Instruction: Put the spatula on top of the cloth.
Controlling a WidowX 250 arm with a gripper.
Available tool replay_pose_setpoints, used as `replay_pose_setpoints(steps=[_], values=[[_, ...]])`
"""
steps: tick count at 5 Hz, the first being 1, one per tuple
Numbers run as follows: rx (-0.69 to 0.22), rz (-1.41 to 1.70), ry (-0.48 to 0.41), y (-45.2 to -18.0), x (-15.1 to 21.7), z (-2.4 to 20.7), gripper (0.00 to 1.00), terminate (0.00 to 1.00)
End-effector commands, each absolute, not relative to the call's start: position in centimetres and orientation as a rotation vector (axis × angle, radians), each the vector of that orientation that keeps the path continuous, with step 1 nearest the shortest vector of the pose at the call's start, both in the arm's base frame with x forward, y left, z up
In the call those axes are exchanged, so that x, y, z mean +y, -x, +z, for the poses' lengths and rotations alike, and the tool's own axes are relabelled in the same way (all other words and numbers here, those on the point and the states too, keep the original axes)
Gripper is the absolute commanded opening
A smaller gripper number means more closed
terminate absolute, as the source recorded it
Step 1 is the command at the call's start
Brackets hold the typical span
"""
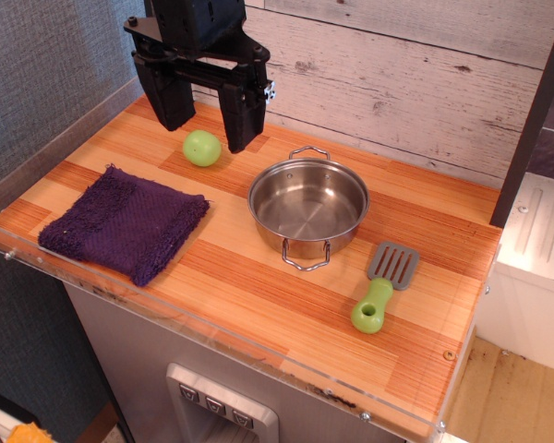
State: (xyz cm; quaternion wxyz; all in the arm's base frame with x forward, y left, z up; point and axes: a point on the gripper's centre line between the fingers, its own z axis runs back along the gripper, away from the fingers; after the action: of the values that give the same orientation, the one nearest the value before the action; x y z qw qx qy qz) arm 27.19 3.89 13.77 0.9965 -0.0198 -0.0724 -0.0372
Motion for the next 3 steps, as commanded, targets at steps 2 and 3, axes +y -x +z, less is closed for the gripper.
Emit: replay_pose_setpoints(steps=[2,3], values=[[-0.202,-0.024,0.064,-26.4,1.4,13.6,1.00,0.00],[-0.236,-0.014,0.061,-26.1,-1.7,13.5,1.00,0.00]])
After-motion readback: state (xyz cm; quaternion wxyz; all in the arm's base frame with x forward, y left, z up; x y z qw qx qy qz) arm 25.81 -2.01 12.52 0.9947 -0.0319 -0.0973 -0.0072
